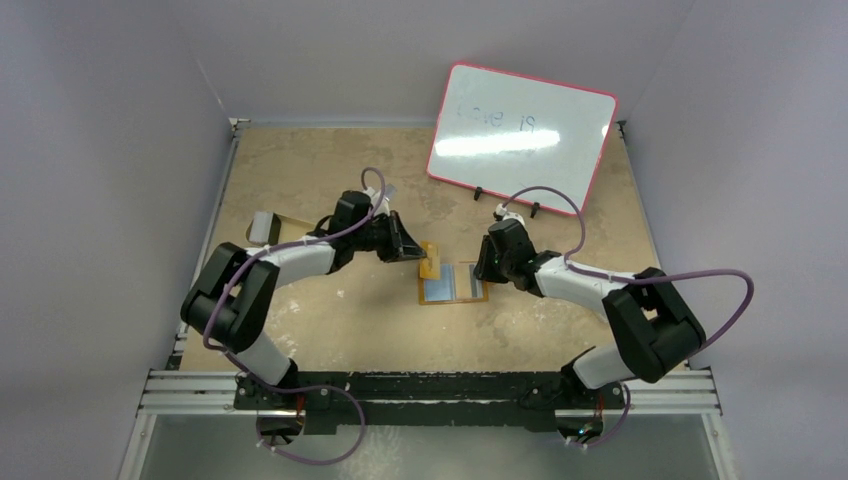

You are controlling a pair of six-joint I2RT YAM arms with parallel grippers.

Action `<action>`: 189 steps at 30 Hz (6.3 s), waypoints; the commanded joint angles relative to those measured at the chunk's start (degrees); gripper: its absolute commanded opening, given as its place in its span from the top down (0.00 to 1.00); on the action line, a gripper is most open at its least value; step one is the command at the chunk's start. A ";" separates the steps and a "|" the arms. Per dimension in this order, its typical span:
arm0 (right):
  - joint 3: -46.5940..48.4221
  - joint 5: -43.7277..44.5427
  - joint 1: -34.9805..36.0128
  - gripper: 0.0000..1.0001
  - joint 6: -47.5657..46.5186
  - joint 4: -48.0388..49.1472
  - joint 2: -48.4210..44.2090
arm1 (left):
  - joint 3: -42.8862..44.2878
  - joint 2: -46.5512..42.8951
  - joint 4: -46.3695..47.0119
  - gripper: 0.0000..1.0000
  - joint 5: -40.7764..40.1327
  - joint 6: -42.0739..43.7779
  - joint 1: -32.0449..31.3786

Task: Put the credit cards into the card holder
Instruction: Insert the credit card into the card holder, then pick up the credit card from the storage box.

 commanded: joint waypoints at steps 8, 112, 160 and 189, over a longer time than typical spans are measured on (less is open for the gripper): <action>-0.50 -1.73 -0.01 0.69 -0.45 -1.31 0.80 | -2.70 6.13 18.35 1.00 -2.41 -12.50 -3.88; 1.04 -6.08 -1.11 0.73 1.05 0.56 0.98 | 8.74 16.62 0.34 0.80 -8.17 -2.87 -10.32; -2.52 -7.63 -1.16 0.72 2.00 3.78 -0.05 | 11.37 14.57 4.15 0.59 -16.06 -6.20 -16.41; -0.07 -6.61 -1.09 0.62 -1.33 -1.71 -13.59 | 25.20 -2.27 -45.99 0.52 -53.09 25.31 -2.21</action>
